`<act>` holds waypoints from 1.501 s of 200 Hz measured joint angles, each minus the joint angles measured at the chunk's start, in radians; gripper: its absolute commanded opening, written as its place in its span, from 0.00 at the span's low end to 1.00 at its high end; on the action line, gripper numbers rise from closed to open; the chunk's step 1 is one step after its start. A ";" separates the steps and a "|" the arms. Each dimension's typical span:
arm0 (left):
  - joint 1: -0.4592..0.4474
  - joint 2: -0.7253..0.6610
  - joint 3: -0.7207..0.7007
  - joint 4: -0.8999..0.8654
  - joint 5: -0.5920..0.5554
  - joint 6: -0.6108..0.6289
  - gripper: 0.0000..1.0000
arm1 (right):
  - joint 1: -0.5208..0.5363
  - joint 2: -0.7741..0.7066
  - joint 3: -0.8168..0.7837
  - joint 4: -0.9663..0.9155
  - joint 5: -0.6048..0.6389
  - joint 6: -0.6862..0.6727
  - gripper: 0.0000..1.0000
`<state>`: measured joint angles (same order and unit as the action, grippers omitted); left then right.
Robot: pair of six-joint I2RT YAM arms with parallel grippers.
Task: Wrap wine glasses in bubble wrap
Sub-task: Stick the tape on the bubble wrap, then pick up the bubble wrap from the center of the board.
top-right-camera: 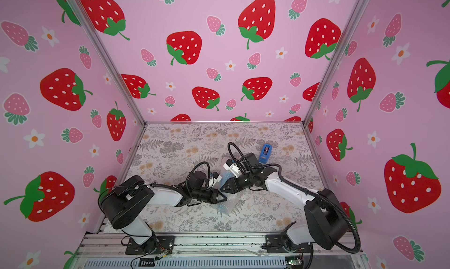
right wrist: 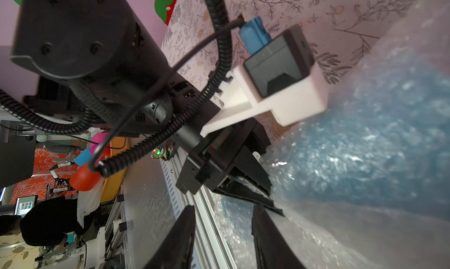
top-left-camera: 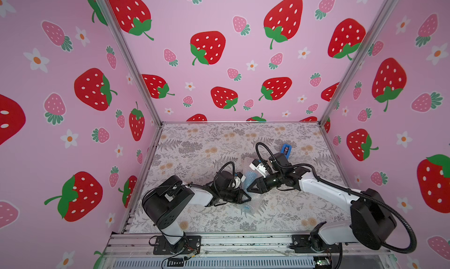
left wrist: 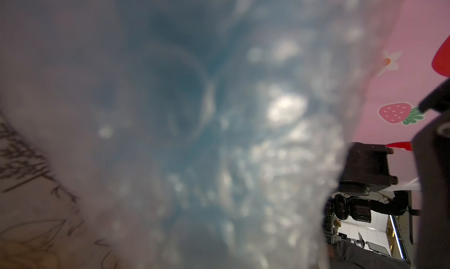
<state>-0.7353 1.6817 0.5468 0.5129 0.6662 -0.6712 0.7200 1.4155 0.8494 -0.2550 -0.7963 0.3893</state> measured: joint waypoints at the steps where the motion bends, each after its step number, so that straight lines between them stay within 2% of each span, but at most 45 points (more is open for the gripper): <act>1: 0.000 0.000 0.000 0.000 0.000 0.000 0.18 | 0.000 0.002 0.000 0.002 0.000 0.000 0.40; 69: 0.002 0.000 0.000 -0.001 -0.003 -0.012 0.18 | 0.003 0.162 0.032 0.064 0.024 0.006 0.41; 122: 0.005 0.000 0.000 0.000 -0.003 -0.014 0.19 | 0.005 0.156 0.033 0.064 0.030 0.007 0.41; 150: 0.009 -0.007 0.000 -0.014 -0.004 -0.005 0.21 | -0.029 0.090 0.032 0.035 0.049 0.007 0.41; 171: 0.017 -0.027 0.011 -0.079 -0.032 0.019 0.34 | -0.101 0.000 0.032 0.002 0.059 0.006 0.41; 203: 0.029 -0.070 0.063 -0.237 -0.089 0.066 0.71 | -0.245 -0.130 0.017 -0.067 0.082 0.002 0.40; 222: 0.034 -0.108 0.107 -0.317 -0.116 0.077 0.89 | -0.316 -0.166 -0.014 -0.113 0.106 0.000 0.40; 235: 0.038 -0.135 0.137 -0.365 -0.138 0.089 0.99 | -0.339 -0.165 -0.039 -0.135 0.123 -0.002 0.40; 300: 0.061 -0.156 0.290 -0.597 -0.229 0.153 0.99 | -0.337 0.010 -0.112 -0.100 0.137 0.019 0.40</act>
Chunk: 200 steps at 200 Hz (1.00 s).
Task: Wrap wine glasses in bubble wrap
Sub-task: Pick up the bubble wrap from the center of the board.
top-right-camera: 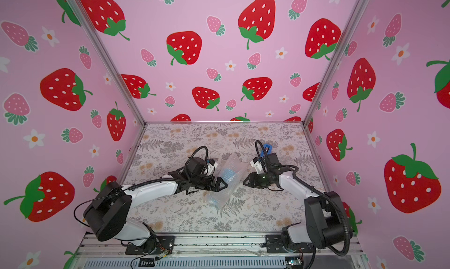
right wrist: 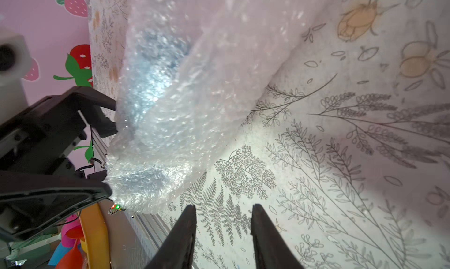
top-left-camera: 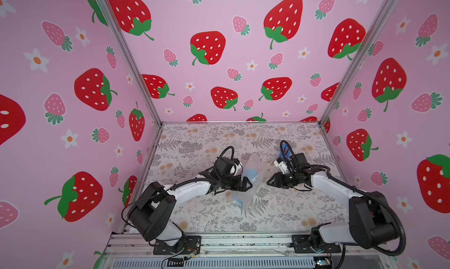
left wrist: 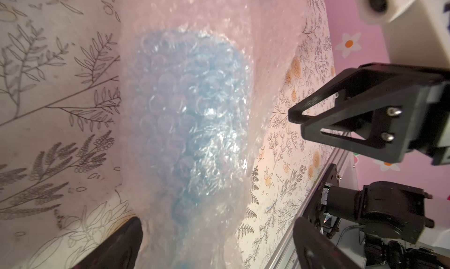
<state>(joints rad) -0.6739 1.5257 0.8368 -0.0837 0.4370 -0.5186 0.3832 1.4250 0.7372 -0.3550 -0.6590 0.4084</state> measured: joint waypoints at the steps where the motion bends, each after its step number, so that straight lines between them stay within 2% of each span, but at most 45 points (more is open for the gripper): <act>1: 0.000 0.000 0.002 -0.002 0.000 0.000 0.99 | 0.000 0.002 0.000 0.002 0.000 0.000 0.40; 35: 0.031 0.018 0.068 -0.074 -0.007 0.044 0.99 | 0.007 0.098 0.008 0.063 -0.004 0.017 0.40; 112: 0.042 0.268 0.378 -0.239 0.047 0.219 0.99 | 0.011 0.232 0.098 0.154 -0.016 0.043 0.40; 200: 0.029 0.394 0.479 -0.394 0.041 0.337 0.99 | 0.042 0.294 0.180 0.171 -0.031 0.063 0.40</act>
<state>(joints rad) -0.6449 1.9194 1.3155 -0.4782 0.4782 -0.1814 0.4255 1.7191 0.9173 -0.1841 -0.6895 0.4713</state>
